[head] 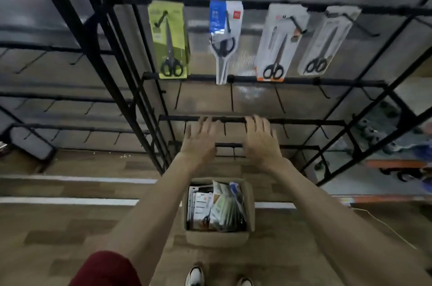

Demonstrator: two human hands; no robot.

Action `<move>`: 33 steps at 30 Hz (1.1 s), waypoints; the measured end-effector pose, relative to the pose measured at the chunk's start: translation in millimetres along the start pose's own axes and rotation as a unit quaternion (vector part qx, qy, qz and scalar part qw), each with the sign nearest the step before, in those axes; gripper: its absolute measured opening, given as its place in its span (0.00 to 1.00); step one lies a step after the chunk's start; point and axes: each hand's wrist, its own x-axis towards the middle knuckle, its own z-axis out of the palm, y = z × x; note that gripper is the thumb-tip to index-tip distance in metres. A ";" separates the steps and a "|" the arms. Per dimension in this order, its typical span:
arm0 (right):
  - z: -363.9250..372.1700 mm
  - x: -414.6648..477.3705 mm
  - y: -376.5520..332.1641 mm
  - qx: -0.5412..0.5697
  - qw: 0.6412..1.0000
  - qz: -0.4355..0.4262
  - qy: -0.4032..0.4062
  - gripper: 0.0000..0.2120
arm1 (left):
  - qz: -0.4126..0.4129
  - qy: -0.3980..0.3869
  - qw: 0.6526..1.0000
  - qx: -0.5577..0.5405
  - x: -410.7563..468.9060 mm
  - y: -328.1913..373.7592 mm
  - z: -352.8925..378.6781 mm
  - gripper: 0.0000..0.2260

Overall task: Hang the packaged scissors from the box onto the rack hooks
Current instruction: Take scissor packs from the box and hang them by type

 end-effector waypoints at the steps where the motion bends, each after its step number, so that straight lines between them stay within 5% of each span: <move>1: 23.1 -1.9 3.3 -0.005 1.000 0.009 -0.017 0.29 | 0.000 -0.013 1.000 0.003 5.6 -3.9 24.5 0.36; 15: 423.8 -54.8 64.7 0.095 0.981 0.107 -0.133 0.21 | -0.017 -0.106 0.994 0.000 56.7 -45.6 402.8 0.34; 22: 603.6 -45.1 84.3 0.154 0.964 0.121 -0.178 0.30 | -0.020 -0.142 0.990 -0.003 105.1 -69.8 588.3 0.33; 27: 704.8 -31.2 102.4 0.138 0.953 0.147 -0.226 0.25 | -0.054 -0.160 0.984 -0.062 139.5 -73.7 692.3 0.35; 33: 775.6 -30.1 118.9 0.166 0.943 0.185 -0.224 0.33 | -0.134 -0.211 0.952 -0.176 167.3 -72.1 761.9 0.41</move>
